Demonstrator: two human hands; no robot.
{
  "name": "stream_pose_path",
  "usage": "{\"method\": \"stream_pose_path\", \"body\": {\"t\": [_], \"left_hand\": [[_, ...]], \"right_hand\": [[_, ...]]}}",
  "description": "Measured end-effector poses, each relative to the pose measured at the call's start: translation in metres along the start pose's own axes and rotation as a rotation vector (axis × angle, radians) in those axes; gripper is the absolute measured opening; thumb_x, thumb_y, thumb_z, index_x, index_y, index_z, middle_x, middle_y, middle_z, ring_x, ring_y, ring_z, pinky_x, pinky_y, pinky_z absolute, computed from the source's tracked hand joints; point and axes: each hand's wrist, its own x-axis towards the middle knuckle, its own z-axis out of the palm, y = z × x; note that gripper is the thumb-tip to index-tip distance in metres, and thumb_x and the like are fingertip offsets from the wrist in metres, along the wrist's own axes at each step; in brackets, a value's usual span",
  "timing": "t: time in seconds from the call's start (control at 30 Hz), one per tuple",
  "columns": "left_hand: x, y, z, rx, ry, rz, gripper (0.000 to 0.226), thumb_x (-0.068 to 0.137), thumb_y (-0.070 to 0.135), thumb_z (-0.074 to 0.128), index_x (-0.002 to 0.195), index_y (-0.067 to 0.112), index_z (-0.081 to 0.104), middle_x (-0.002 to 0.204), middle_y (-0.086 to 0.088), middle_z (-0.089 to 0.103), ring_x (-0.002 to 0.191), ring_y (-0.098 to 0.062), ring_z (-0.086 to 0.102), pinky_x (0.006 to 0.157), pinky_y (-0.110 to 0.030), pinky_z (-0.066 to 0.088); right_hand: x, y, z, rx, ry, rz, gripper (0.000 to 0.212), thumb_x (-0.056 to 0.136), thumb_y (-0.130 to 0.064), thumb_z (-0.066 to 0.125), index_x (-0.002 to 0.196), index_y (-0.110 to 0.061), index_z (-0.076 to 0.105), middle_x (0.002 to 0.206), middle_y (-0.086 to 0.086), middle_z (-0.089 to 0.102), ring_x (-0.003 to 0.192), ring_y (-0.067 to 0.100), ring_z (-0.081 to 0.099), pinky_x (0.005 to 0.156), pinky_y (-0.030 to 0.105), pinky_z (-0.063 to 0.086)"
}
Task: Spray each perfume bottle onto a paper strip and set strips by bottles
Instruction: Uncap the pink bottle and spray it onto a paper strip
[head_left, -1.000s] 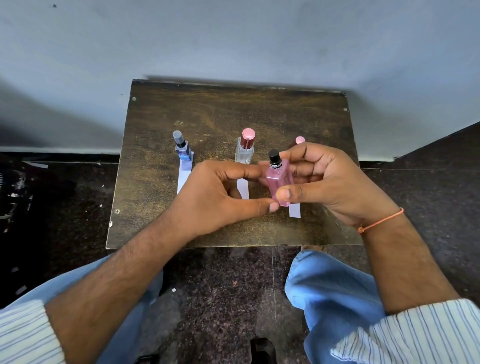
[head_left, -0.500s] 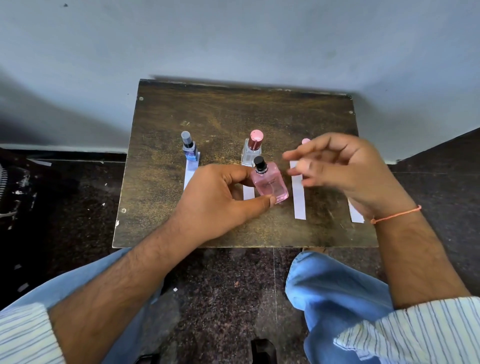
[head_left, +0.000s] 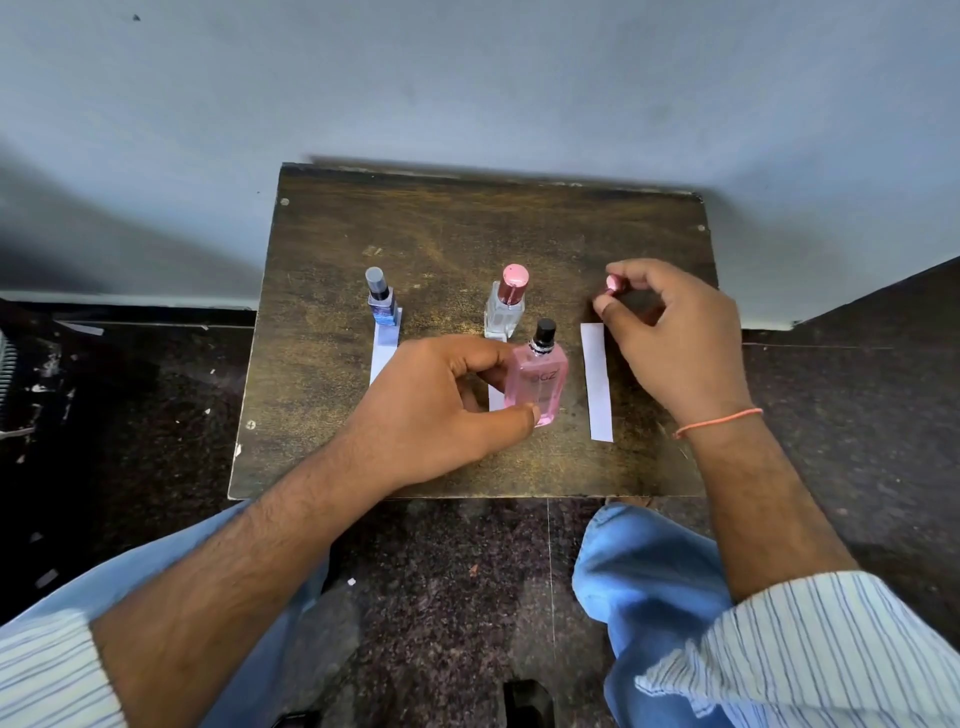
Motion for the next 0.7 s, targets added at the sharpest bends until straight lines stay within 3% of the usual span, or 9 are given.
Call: {"method": "stream_pose_path", "body": {"t": [0.07,0.1,0.23,0.4,0.6,0.7], "left_hand": [[0.000,-0.001,-0.001,0.013,-0.004,0.008,0.024,0.083,0.023,0.090,0.106,0.025,0.084,0.087,0.020,0.077,0.047,0.001,0.053,0.049,-0.014,0.040],[0.000,-0.001,-0.002,0.021,-0.005,0.010,0.023,0.083,0.024,0.090,0.105,0.026,0.084,0.085,0.020,0.077,0.047,0.000,0.053,0.049,-0.015,0.040],[0.001,-0.001,-0.004,0.062,0.004,0.002,0.024,0.083,0.029,0.088,0.107,0.030,0.084,0.086,0.017,0.078,0.048,0.001,0.054,0.050,-0.014,0.042],[0.002,0.001,-0.001,0.070,-0.001,-0.001,0.021,0.083,0.026,0.088,0.104,0.028,0.084,0.083,0.014,0.075,0.050,0.005,0.056,0.052,-0.008,0.038],[0.005,0.002,0.007,0.068,0.003,0.010,0.028,0.082,0.025,0.089,0.110,0.030,0.085,0.078,0.028,0.071,0.050,0.000,0.052,0.052,-0.011,0.039],[0.006,0.003,0.010,0.088,-0.001,0.028,0.028,0.083,0.026,0.089,0.110,0.032,0.085,0.080,0.021,0.072,0.053,-0.001,0.053,0.053,-0.013,0.039]], "right_hand": [[0.002,-0.004,-0.004,0.155,0.028,0.037,0.028,0.096,-0.026,0.081,0.123,-0.028,0.080,0.109,-0.017,0.079,0.092,-0.007,0.070,0.088,0.014,0.054],[0.003,-0.006,-0.006,0.282,0.027,0.056,0.026,0.095,-0.024,0.081,0.121,-0.029,0.081,0.106,-0.015,0.080,0.087,-0.007,0.070,0.083,0.017,0.057],[0.001,-0.013,-0.017,0.735,-0.131,0.048,0.029,0.096,-0.007,0.078,0.120,-0.021,0.079,0.105,0.002,0.084,0.077,0.013,0.067,0.058,0.028,0.054],[-0.006,-0.018,-0.024,0.856,-0.311,-0.049,0.030,0.090,-0.002,0.079,0.116,-0.015,0.078,0.101,0.002,0.084,0.079,0.011,0.071,0.060,0.027,0.054],[-0.013,-0.018,-0.026,0.802,-0.373,-0.110,0.033,0.085,-0.001,0.082,0.116,-0.009,0.076,0.096,-0.006,0.084,0.084,0.002,0.074,0.073,0.016,0.056],[-0.014,-0.015,-0.028,0.726,-0.399,-0.128,0.033,0.087,-0.001,0.085,0.115,-0.017,0.079,0.100,-0.003,0.084,0.092,0.009,0.076,0.083,0.026,0.061]]}}
